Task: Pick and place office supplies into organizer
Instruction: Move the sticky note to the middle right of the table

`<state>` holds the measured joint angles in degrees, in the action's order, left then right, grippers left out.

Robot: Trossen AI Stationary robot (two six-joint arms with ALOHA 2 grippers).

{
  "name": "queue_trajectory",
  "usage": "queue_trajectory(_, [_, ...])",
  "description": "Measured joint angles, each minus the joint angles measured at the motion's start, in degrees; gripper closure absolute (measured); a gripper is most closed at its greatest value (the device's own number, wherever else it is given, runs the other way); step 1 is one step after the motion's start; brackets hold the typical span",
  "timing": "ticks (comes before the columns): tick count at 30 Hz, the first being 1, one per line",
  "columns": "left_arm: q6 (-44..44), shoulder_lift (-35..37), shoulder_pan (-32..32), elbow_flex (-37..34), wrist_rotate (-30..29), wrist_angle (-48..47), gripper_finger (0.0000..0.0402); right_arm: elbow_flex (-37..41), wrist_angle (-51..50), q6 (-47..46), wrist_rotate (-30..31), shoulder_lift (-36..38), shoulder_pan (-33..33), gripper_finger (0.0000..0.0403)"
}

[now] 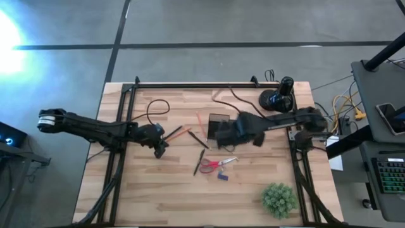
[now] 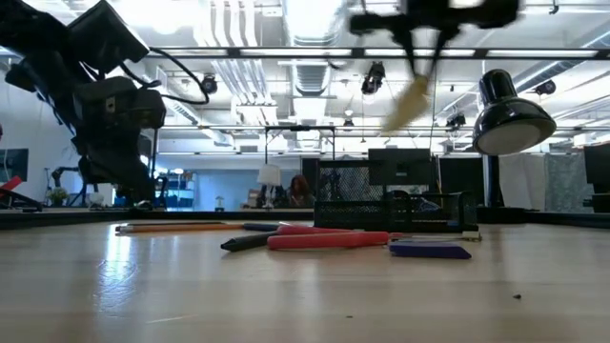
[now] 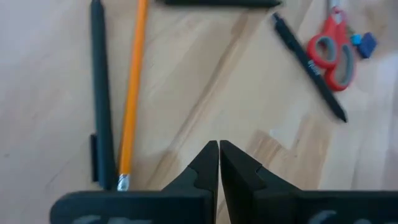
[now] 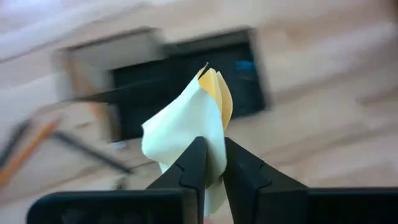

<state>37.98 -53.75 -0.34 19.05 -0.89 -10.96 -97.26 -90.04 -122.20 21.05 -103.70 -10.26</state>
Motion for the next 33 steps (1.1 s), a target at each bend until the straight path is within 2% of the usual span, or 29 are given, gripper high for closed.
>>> queue_trajectory(5, [-1.1, -0.2, 0.0, 0.0, 0.6, -0.1, 0.0401, 10.4, -0.1, -3.5, -1.9, 4.0, -0.8, 0.0351])
queue_trajectory(13, [-1.0, -1.1, 1.1, 0.0, 1.3, -0.1, 0.0401, 15.3, 0.1, 0.0, -2.2, 7.8, -0.8, 0.0373])
queue_trajectory(21, [-1.0, -3.0, 3.2, 0.0, 2.8, 0.3, 0.0401, 20.3, 0.0, 1.1, -3.3, 12.7, -0.8, 0.0374])
queue_trajectory(27, [-0.9, -4.7, 4.2, 0.1, 2.9, 0.2, 0.0401, 25.6, 0.9, 7.7, -11.6, 14.2, -0.7, 0.0374])
queue_trajectory(33, [-0.9, -6.6, 4.8, 0.6, 3.8, 0.2, 0.0401, 28.8, 5.0, 11.1, -11.2, 14.2, -0.3, 0.0374])
